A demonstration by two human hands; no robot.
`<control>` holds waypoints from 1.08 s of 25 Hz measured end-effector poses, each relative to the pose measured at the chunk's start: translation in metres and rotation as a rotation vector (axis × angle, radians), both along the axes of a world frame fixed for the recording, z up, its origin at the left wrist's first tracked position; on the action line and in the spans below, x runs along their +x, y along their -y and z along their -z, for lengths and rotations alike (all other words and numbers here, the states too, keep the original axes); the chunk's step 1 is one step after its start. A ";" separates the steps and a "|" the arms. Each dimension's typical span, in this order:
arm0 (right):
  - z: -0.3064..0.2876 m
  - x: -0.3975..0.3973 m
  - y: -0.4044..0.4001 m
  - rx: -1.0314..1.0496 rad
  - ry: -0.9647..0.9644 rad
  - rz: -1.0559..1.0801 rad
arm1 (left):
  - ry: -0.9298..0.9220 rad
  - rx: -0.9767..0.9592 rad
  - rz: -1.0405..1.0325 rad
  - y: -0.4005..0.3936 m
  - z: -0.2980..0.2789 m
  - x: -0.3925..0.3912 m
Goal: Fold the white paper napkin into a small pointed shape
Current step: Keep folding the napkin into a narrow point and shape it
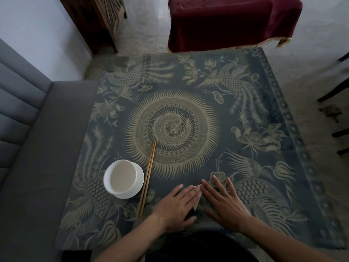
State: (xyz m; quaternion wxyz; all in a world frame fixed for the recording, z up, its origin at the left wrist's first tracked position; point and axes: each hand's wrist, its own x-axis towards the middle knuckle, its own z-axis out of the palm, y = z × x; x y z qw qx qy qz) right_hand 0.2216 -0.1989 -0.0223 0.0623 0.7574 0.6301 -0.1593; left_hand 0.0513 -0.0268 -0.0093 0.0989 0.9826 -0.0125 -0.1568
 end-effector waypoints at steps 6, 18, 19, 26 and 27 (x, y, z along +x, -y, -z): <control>0.005 -0.002 -0.002 0.019 0.027 0.020 | -0.087 0.021 -0.036 0.006 0.005 0.004; -0.001 -0.002 -0.004 0.027 0.032 0.091 | -0.124 0.037 -0.050 -0.006 0.006 -0.028; -0.002 -0.002 -0.005 0.029 0.028 0.101 | -0.116 0.040 -0.048 -0.009 0.006 -0.028; -0.006 -0.009 -0.020 0.050 -0.002 -0.090 | -0.053 0.081 -0.027 -0.016 -0.001 -0.025; -0.006 -0.009 -0.019 0.047 0.004 -0.102 | -0.021 0.075 -0.044 -0.014 -0.002 -0.025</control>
